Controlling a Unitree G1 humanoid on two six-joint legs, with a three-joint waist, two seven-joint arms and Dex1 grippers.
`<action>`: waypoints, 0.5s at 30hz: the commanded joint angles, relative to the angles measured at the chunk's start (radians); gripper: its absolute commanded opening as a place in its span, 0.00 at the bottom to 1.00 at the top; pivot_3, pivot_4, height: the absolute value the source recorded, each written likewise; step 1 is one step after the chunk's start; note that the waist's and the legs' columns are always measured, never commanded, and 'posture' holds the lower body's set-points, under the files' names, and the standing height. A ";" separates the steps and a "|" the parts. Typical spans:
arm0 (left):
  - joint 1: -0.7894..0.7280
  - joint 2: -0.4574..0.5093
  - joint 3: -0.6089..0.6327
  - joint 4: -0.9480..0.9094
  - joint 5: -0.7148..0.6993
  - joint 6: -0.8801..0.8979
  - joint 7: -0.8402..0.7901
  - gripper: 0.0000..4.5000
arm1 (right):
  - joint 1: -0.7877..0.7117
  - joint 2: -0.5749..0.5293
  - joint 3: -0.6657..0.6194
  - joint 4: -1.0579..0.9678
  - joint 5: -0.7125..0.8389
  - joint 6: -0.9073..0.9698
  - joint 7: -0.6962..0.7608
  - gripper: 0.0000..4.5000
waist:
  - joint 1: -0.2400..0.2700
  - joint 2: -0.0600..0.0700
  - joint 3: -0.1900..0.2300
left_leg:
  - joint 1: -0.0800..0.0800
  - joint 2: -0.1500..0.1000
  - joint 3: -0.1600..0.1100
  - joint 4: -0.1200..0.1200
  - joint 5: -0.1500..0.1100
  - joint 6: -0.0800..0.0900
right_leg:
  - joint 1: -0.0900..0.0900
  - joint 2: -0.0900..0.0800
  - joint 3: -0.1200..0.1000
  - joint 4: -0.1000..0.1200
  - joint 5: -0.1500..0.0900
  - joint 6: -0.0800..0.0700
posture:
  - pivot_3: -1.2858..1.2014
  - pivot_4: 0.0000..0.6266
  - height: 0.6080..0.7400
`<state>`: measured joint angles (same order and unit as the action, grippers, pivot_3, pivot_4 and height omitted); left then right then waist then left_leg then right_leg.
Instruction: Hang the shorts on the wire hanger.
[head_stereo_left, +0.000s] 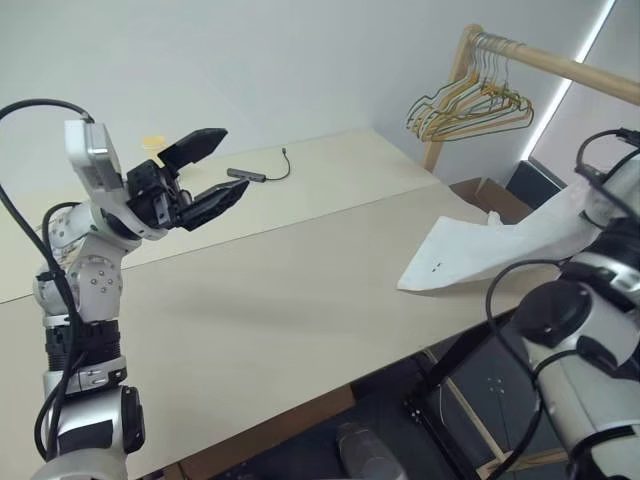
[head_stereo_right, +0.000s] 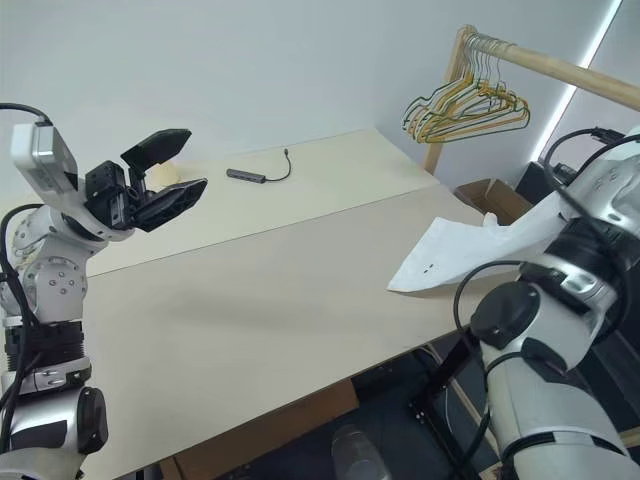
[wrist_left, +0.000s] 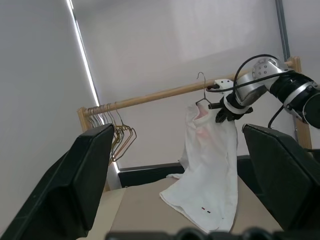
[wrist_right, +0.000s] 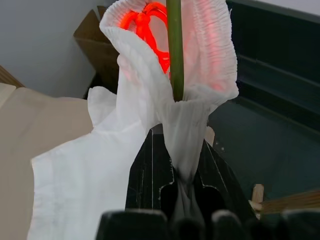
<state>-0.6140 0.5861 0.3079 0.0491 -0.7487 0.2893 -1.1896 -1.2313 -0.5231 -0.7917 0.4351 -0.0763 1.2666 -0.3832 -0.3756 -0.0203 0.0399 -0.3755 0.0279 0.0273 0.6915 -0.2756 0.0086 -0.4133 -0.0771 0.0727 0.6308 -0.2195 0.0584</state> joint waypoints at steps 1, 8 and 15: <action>-0.004 0.009 0.008 -0.033 -0.017 0.002 0.008 0.99 | -0.062 -0.055 0.004 0.080 0.033 -0.062 -0.015 0.00 | -0.001 0.000 0.000 | 0.002 0.000 0.000 -0.001 0.000 0.000 | 0.002 0.000 0.000 -0.001 0.000 0.000 | 0.41 0.00 1.00; -0.005 0.006 0.001 -0.029 -0.009 -0.006 0.008 0.99 | -0.095 -0.115 -0.033 0.247 0.090 -0.122 -0.066 0.00 | -0.002 0.002 0.001 | 0.007 0.000 0.001 -0.007 0.000 0.000 | 0.010 0.000 0.000 -0.006 -0.001 0.001 | 0.41 0.00 1.00; 0.010 0.005 0.005 -0.036 -0.011 -0.011 0.009 0.99 | -0.080 -0.172 -0.062 0.374 0.156 -0.200 -0.115 0.00 | -0.001 0.002 0.002 | 0.007 0.000 0.002 -0.010 0.000 0.000 | 0.010 0.000 0.001 -0.008 -0.001 0.001 | 0.40 0.00 1.00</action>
<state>-0.6036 0.5857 0.3001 0.0454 -0.7483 0.2880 -1.1875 -1.2921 -0.6683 -0.8469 0.8030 0.0562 1.1107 -0.4858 -0.3766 -0.0183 0.0414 -0.3681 0.0280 0.0295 0.6815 -0.2754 0.0091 -0.4030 -0.0768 0.0737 0.6227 -0.2204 0.0593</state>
